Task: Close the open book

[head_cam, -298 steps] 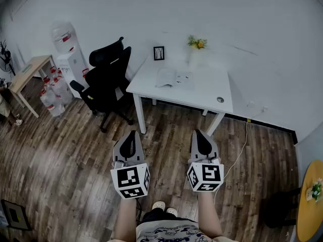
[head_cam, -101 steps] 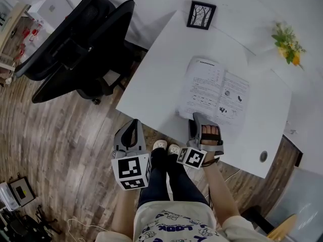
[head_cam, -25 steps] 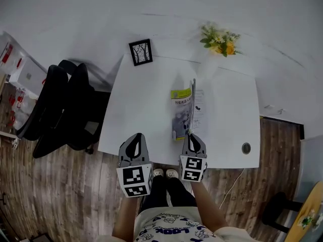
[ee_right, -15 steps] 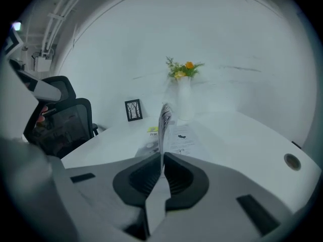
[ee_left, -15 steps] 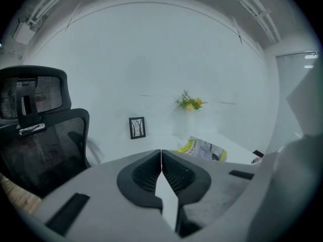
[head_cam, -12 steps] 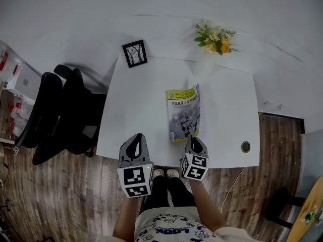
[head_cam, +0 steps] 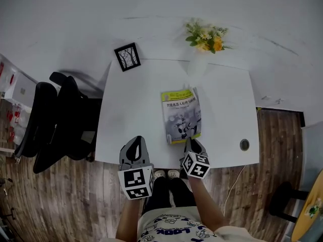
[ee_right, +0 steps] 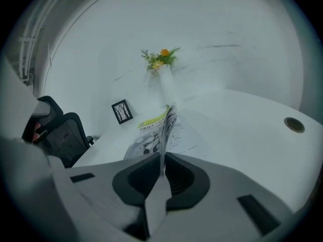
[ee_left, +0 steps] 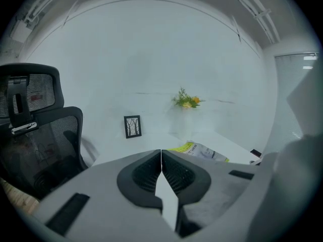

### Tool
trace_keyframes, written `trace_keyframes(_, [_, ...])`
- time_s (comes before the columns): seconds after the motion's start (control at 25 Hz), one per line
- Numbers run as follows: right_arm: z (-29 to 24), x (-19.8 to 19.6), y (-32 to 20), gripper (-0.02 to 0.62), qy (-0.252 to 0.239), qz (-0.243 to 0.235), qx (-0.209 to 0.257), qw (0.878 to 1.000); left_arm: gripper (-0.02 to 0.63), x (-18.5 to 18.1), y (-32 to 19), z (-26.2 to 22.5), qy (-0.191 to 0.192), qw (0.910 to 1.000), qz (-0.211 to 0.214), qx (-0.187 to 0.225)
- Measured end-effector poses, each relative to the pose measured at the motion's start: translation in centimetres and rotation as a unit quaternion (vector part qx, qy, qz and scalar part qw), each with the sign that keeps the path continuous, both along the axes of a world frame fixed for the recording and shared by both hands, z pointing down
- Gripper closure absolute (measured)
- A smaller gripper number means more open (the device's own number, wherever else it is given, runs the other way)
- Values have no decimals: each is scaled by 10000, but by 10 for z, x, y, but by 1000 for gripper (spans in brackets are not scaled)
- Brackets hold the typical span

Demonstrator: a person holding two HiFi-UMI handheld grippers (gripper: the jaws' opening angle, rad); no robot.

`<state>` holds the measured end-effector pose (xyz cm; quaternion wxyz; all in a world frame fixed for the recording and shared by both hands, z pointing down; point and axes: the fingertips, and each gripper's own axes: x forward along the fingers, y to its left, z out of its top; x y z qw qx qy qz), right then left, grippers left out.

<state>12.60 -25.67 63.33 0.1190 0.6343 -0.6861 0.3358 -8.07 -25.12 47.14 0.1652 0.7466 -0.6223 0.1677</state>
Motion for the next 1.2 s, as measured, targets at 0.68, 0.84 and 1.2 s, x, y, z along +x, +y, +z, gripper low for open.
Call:
trace_keyframes(0.68, [13,8,-1,535,-107,-5,-303,9995,583,9,-4,-1,-33,10000,24,-2])
trace_keyframes(0.84, [17,11,-2,499,-58,-38,-443,9990,582,10,-3,-2,-32,10000,30,10])
trace_keyframes(1.2, [13,23,2,411,147,94,-570,9982,582,12,2,-11,-46,9999,42,126])
